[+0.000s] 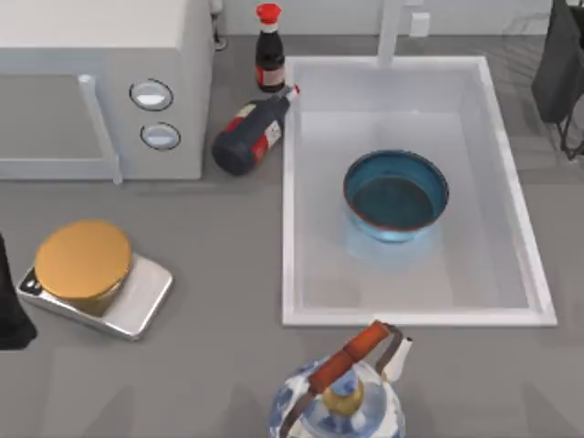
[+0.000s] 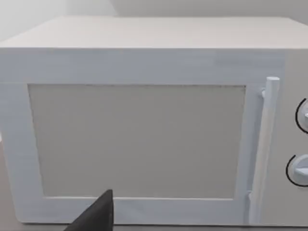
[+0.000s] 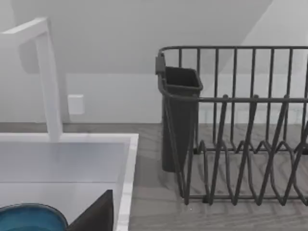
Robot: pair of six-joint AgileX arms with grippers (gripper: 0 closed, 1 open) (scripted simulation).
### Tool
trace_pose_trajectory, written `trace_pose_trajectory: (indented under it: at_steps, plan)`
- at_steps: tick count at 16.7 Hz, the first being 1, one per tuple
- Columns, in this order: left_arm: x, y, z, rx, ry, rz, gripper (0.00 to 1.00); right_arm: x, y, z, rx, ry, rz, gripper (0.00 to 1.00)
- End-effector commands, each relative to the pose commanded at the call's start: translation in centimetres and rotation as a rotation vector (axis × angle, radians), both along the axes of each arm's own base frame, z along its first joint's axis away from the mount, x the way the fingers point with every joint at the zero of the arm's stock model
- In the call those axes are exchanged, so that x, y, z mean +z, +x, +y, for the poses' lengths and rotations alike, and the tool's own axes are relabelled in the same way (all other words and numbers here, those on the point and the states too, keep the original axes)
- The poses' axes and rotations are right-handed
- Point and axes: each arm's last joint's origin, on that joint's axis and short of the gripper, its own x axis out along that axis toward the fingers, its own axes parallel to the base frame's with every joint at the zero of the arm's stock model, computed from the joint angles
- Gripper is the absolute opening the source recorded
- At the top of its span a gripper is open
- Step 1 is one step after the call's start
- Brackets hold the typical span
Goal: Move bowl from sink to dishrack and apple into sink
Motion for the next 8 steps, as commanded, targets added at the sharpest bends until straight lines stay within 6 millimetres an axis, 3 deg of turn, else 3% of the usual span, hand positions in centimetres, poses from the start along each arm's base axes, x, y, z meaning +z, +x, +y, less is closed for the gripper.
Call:
trace_pose_trajectory:
  at_steps: [4,8]
  plan:
    - [0.0,0.0,0.0,0.000,0.000,0.000,1.00,0.5,0.0,0.0,-0.001,0.006,0.012,1.00]
    - [0.0,0.0,0.0,0.000,0.000,0.000,1.00,3.7,0.3,0.3,0.008,0.044,0.095,1.00]
